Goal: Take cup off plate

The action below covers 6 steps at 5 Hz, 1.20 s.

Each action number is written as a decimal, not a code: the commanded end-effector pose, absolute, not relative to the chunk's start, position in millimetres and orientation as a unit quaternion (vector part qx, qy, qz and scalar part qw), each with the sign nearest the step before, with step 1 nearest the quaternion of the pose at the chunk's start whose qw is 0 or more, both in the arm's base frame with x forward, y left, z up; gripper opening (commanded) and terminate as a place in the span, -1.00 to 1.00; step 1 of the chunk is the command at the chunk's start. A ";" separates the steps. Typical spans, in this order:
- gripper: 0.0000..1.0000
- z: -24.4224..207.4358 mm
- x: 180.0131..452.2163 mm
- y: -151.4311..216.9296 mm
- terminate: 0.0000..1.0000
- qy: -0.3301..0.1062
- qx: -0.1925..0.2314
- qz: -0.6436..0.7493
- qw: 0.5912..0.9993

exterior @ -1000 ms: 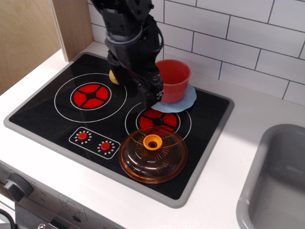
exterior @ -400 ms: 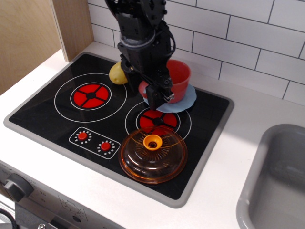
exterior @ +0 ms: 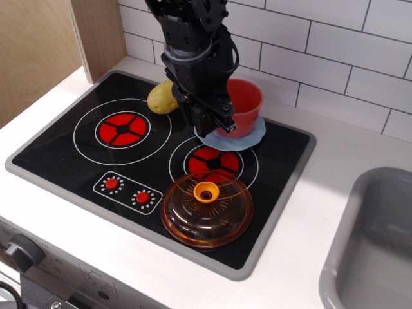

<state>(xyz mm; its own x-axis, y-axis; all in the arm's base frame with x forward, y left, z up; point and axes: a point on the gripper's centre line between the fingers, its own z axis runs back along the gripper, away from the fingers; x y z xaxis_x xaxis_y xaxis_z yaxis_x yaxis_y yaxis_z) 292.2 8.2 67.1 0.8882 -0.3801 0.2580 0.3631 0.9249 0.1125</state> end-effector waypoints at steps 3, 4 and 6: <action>-1.00 120.5 251.7 43.1 -1.00 -0.182 -0.025 -0.155 0.971; -1.00 125.9 230.6 64.5 -1.00 -0.169 -0.017 -0.127 0.977; -1.00 116.0 210.7 105.5 -1.00 -0.137 -0.010 -0.067 0.988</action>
